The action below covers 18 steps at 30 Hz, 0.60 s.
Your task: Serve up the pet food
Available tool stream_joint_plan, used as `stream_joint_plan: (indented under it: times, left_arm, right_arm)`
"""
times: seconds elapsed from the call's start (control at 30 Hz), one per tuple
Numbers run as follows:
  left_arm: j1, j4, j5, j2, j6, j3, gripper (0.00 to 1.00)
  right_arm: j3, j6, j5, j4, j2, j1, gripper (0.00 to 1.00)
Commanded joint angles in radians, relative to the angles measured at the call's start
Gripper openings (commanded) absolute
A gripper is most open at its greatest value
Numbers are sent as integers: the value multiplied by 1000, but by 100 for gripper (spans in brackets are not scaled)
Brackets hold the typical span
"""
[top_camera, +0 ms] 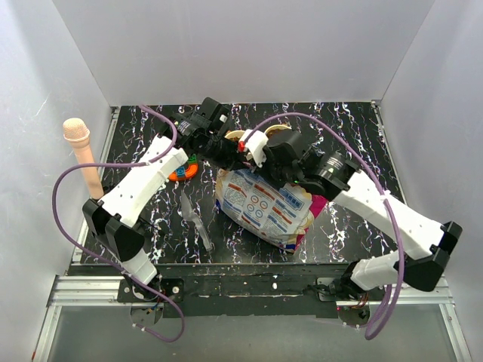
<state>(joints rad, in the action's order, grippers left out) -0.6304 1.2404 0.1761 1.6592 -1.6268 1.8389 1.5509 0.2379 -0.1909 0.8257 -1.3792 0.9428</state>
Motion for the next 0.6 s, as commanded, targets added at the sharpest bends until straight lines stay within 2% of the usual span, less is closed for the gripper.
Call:
stream_joint_plan:
  times: [0.0,0.03,0.13,0.17,0.2,0.23,0.43,0.5,0.57]
  left_arm:
    - [21,19,-96,-55,-11,62,0]
    - [21,14,-89,-56,-16,51,0]
    - [21,13,-90,-64,-25,52,0]
    - [21,11,-96,-62,-27,56,0]
    - [21,11,-99,-62,-27,60,0]
    - [21,11,-98,-62,-28,60,0]
    - [21,11,-96,-78,-51,40,0]
    - [21,10,-95,-79,-53,37,0]
    - [23,22,-86,-76,-53,43,0]
  right_arm:
    - [-87,-40,-76,69,149,-22,16]
    - [-107,-46,-55,59,167,-22,22]
    - [-149,-66,-51,27,200,-21,27]
    - [-149,-69,-47,38,197,-24,24]
    - [-149,-69,-47,49,192,-24,5]
    - [-147,-74,-57,61,187,-24,1]
    - [-173,-92,-47,117,229,-47,1]
    - [-199,-98,-16,135,256,-52,22]
    - [-247,-91,1,98,307,-52,29]
